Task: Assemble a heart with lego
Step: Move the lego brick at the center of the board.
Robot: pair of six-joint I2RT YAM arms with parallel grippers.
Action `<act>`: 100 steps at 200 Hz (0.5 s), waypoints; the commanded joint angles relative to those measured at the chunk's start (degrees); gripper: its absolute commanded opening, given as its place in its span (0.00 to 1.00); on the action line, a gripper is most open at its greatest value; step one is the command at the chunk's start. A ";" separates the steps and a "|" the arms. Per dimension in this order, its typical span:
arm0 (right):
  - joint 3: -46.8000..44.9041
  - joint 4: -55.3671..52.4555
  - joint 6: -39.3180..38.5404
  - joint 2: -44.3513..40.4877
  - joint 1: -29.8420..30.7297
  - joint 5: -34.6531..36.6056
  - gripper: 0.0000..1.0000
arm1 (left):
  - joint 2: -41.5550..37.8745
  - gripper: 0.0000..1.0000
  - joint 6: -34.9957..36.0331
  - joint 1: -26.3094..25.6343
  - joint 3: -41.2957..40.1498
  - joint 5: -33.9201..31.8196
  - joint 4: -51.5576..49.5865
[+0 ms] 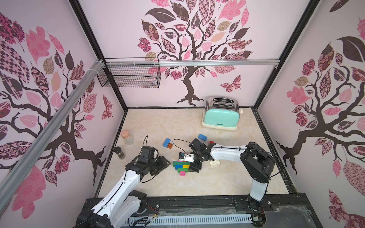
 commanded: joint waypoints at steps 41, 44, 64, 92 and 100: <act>6.32 3.96 3.23 5.91 3.92 -0.24 0.74 | -6.68 0.60 0.26 6.88 3.82 -2.32 -6.93; 6.42 4.47 3.36 6.06 3.97 -0.40 0.73 | -7.21 0.60 0.27 7.58 3.78 -2.18 -7.38; 8.65 5.64 3.55 7.65 4.66 -0.90 0.72 | -10.42 0.60 0.43 11.34 4.52 -1.80 -10.11; 14.39 4.65 4.69 11.50 6.06 -0.68 0.71 | -11.93 0.60 0.61 14.55 5.69 -0.98 -12.13; 15.19 5.12 5.33 12.26 6.36 -0.75 0.71 | -11.94 0.60 0.79 15.00 5.87 -1.12 -12.54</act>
